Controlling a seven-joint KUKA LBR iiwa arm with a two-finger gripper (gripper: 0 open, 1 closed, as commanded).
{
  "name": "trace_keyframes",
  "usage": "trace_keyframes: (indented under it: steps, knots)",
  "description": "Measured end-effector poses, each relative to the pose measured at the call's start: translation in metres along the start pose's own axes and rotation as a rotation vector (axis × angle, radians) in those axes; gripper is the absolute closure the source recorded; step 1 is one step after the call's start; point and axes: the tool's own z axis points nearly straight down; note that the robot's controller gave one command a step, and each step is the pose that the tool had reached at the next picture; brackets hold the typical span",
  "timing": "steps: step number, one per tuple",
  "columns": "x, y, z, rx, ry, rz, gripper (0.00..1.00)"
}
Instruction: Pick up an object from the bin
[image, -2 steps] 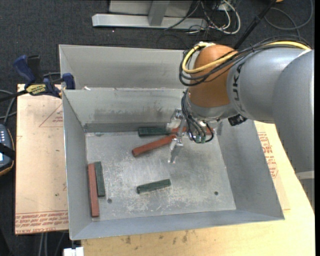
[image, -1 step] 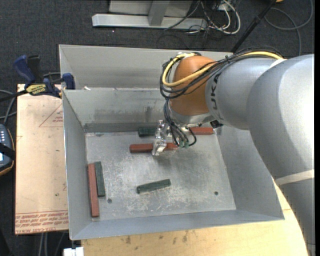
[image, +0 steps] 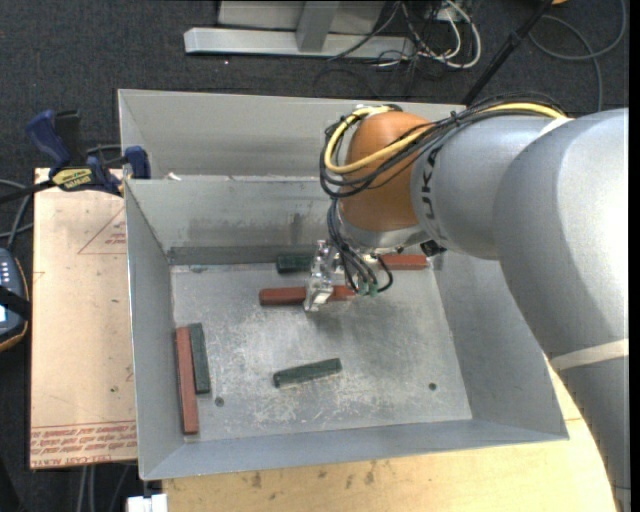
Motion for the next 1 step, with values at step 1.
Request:
trace_keyframes:
  steps: [1]
  knots:
    - [0.0002,0.0043,-0.036,0.001,0.02,0.013,1.0]
